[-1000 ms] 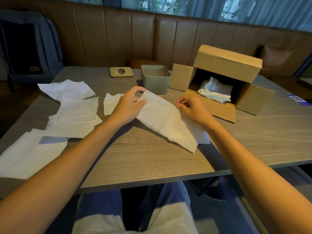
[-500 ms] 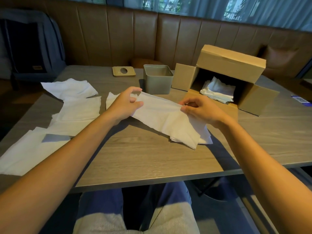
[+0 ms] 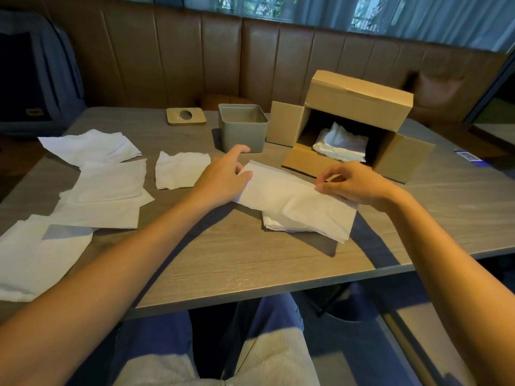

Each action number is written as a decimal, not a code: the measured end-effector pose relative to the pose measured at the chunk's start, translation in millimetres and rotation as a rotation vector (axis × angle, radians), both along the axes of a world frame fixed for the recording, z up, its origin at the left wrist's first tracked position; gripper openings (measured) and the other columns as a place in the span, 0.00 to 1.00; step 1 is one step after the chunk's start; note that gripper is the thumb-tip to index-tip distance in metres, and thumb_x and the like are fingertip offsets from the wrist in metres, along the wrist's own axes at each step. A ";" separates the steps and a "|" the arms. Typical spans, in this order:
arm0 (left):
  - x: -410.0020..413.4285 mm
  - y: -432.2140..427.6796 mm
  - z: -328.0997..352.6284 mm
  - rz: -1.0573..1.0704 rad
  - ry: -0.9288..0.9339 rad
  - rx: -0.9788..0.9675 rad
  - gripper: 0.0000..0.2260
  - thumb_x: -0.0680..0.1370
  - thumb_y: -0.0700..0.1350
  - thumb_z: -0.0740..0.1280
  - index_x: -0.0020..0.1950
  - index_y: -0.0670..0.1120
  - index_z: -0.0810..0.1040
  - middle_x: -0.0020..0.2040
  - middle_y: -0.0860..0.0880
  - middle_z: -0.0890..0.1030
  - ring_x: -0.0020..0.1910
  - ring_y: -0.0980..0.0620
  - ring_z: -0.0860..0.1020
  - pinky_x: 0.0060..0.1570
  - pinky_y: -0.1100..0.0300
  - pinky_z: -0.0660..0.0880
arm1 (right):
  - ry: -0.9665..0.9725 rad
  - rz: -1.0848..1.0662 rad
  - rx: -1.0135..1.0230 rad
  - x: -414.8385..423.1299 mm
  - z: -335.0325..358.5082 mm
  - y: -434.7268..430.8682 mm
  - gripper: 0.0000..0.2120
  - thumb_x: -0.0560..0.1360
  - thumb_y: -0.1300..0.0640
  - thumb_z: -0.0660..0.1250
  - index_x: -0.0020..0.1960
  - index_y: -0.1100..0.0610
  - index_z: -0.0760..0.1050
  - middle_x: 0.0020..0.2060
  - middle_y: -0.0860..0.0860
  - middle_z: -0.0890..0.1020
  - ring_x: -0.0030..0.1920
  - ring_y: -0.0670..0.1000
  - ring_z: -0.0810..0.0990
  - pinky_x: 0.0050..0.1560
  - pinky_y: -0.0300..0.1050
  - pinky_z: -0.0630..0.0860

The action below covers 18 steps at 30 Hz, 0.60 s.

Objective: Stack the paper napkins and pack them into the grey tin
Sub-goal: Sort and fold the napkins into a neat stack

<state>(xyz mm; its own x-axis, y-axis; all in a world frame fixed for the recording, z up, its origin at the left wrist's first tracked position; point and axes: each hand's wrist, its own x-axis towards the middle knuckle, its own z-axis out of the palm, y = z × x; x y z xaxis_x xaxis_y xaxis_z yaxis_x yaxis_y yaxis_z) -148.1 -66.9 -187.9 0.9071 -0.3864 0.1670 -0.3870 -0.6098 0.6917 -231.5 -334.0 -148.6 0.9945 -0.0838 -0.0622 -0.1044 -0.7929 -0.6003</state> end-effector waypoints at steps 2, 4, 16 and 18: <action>-9.0 -12.1 -2.7 -0.061 -0.224 0.143 0.21 0.82 0.50 0.65 0.75 0.53 0.68 0.68 0.50 0.74 0.66 0.49 0.73 0.63 0.51 0.74 | 0.049 -0.023 0.036 -5.0 -1.3 -6.0 0.05 0.77 0.55 0.71 0.52 0.54 0.83 0.49 0.50 0.84 0.51 0.52 0.83 0.55 0.47 0.81; -21.9 -21.9 -4.8 -0.255 -0.309 0.216 0.17 0.82 0.54 0.63 0.71 0.55 0.73 0.68 0.52 0.73 0.66 0.52 0.69 0.65 0.50 0.70 | 0.083 -0.032 0.130 -10.4 0.1 -11.1 0.08 0.76 0.57 0.72 0.55 0.54 0.82 0.51 0.52 0.84 0.52 0.53 0.84 0.55 0.50 0.82; -37.8 -17.9 -10.4 -0.507 -0.194 0.281 0.17 0.81 0.50 0.65 0.69 0.51 0.75 0.68 0.51 0.73 0.64 0.51 0.70 0.64 0.52 0.69 | 0.035 -0.194 0.824 25.3 16.1 50.6 0.10 0.80 0.63 0.66 0.59 0.66 0.79 0.54 0.60 0.81 0.52 0.54 0.83 0.50 0.44 0.83; -30.1 -3.7 -1.8 -0.378 -0.087 0.208 0.16 0.81 0.44 0.65 0.69 0.50 0.75 0.66 0.51 0.74 0.63 0.50 0.72 0.64 0.51 0.72 | 0.037 -0.228 0.823 33.6 9.8 62.0 0.09 0.79 0.64 0.67 0.58 0.66 0.79 0.54 0.61 0.82 0.53 0.55 0.84 0.48 0.44 0.84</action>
<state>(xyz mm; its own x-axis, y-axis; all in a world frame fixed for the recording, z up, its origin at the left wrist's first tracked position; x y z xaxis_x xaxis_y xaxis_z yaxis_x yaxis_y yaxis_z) -178.2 -70.6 -189.7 0.6817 -0.7217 0.1197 -0.6607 -0.5371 0.5244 -197.9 -272.1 -138.8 0.9550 -0.1951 -0.2232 -0.2393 -0.0629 -0.9689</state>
